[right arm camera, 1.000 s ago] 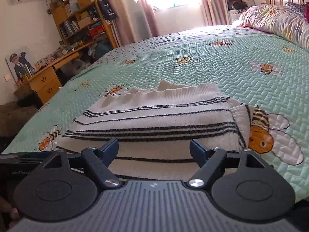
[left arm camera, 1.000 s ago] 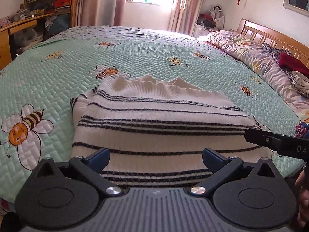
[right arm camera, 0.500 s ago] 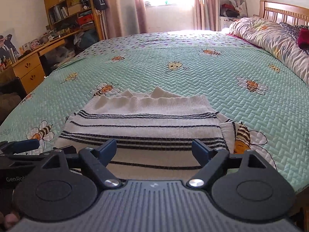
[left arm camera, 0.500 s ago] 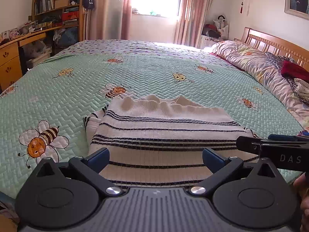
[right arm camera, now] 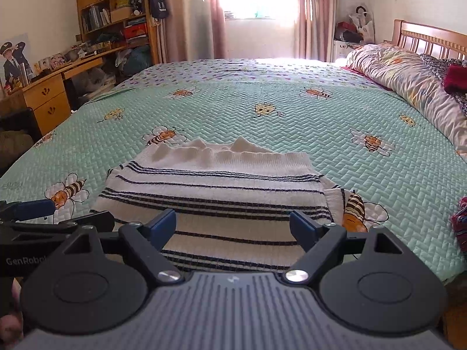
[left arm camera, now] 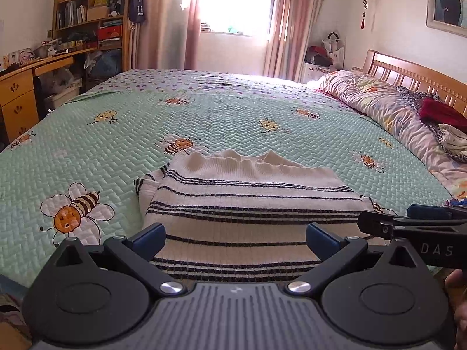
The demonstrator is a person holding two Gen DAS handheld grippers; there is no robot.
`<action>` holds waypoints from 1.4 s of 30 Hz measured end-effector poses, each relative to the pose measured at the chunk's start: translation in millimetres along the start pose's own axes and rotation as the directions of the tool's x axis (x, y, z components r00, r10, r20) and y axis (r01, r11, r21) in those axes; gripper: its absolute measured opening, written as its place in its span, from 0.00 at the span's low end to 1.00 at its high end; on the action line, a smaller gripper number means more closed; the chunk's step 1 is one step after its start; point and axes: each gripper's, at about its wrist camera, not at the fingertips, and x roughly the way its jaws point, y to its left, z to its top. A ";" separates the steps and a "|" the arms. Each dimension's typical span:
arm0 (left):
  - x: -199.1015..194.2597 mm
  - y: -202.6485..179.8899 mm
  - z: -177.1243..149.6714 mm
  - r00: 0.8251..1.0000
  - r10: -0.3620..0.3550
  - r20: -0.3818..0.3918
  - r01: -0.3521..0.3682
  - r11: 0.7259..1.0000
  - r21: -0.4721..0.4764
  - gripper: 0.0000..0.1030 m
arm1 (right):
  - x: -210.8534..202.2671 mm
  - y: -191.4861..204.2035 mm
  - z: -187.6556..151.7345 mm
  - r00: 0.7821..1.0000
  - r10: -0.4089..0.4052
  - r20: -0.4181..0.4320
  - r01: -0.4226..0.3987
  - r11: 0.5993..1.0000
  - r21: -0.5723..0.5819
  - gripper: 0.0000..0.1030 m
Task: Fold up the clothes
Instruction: 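Lift both grippers back above the folded striped sweater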
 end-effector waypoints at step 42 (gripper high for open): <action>30.8 45.5 -50.9 0.987 0.044 -0.157 -0.059 0.994 -0.089 0.99 | 31.4 -25.1 -61.2 0.990 0.092 -0.109 -0.081 0.991 0.103 0.83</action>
